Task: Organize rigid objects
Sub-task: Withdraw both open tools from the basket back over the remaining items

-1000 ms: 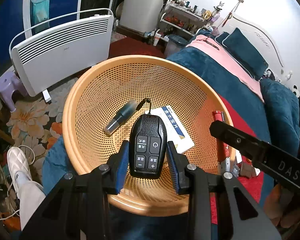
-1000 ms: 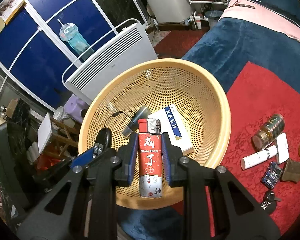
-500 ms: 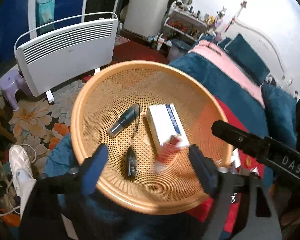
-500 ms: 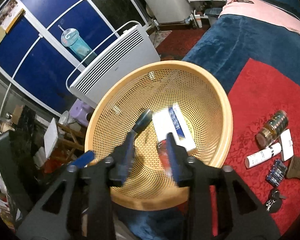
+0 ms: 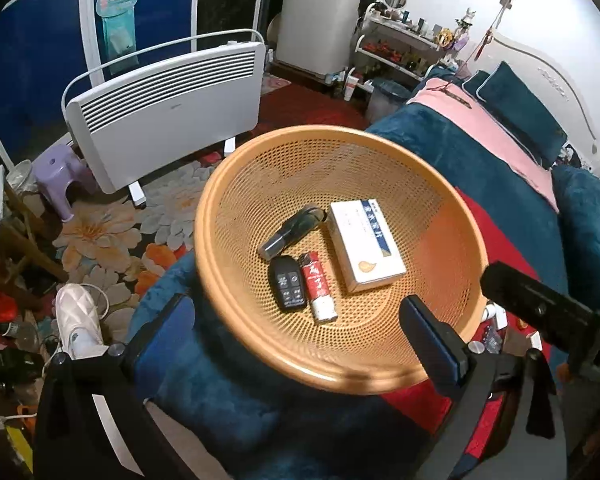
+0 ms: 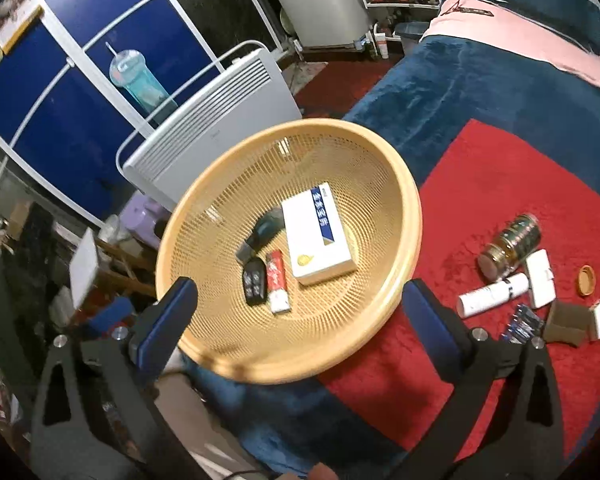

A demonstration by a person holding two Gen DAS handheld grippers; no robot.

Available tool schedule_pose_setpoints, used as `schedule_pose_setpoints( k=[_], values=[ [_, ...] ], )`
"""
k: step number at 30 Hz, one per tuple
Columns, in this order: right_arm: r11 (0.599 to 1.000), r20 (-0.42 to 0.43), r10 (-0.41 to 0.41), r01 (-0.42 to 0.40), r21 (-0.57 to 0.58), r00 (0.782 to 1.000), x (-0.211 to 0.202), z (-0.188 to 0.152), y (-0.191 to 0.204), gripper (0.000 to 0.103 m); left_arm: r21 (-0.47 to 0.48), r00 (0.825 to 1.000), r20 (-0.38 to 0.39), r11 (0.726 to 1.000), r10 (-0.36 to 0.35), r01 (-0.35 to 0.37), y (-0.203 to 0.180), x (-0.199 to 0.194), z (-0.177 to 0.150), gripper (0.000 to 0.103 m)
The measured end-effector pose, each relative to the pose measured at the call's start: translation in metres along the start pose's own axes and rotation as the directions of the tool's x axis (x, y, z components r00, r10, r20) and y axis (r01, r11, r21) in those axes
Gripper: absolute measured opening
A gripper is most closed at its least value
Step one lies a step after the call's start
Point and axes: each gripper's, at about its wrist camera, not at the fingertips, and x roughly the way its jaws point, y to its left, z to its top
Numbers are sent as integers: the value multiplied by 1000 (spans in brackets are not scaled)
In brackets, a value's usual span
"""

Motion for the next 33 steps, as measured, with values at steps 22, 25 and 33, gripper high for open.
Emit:
schedule_pose_setpoints(
  k=[22, 25, 33],
  values=[
    [995, -40, -92, 90, -40, 995, -10, -27, -9, 103, 21, 1000, -4, 999, 23, -23, -12, -13, -14, 102],
    [995, -42, -96, 94, -45, 994, -12, -29, -11, 103, 26, 1000, -6, 999, 27, -27, -13, -15, -16, 102],
    [995, -34, -90, 89, -38, 995, -18, -33, -16, 103, 44, 1000, -1, 999, 28, -28, -19, -18, -19, 102]
  ],
)
